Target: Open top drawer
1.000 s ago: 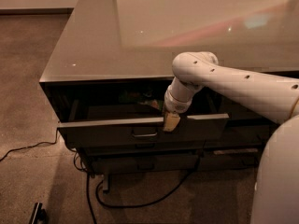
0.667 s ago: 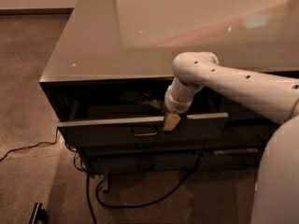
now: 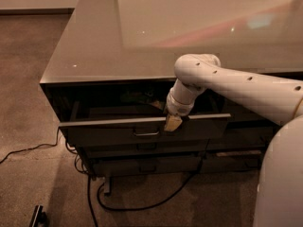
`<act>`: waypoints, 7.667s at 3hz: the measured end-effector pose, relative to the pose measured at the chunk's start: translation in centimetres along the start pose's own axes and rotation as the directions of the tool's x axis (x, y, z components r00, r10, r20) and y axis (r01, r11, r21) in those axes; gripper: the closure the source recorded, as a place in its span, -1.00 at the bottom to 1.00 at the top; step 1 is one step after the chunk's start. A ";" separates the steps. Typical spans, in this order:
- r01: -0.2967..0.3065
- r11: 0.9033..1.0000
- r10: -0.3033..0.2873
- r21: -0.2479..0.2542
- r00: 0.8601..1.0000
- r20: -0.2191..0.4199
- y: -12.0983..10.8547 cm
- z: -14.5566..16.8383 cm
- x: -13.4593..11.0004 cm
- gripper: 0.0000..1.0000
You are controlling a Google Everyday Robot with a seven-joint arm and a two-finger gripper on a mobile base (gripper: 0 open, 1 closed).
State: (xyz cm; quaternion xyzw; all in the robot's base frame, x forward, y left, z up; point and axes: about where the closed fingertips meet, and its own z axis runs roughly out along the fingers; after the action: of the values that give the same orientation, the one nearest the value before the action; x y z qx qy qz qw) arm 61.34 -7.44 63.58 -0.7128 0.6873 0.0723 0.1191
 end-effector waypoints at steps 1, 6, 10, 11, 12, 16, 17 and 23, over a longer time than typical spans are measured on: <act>-0.022 1.000 0.022 -0.013 1.000 -0.006 1.4 1.2 0.6 -1.00; -0.094 0.996 0.094 -0.004 0.995 -0.039 7.7 1.0 2.6 0.32; -0.124 0.992 0.124 -0.002 0.992 -0.036 9.6 0.3 2.8 0.65; -0.124 0.992 0.124 -0.002 0.992 -0.036 9.6 0.3 2.8 0.16; -0.124 0.992 0.124 -0.002 0.992 -0.036 9.6 0.3 2.8 -0.30; -0.088 0.994 0.091 0.071 0.995 -0.034 10.6 -1.9 1.6 -1.00; -0.051 0.991 0.057 0.128 0.998 -0.040 10.4 -4.4 0.1 -1.00; -0.064 0.957 0.057 0.283 0.998 0.035 4.9 -9.0 0.2 1.00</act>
Offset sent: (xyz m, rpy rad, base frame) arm -0.0570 -0.0130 -0.0276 -0.0182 0.0334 -0.0640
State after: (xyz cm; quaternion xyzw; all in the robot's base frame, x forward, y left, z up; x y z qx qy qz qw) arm 55.96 -10.18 71.81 -0.6660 0.7105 -0.0138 0.2268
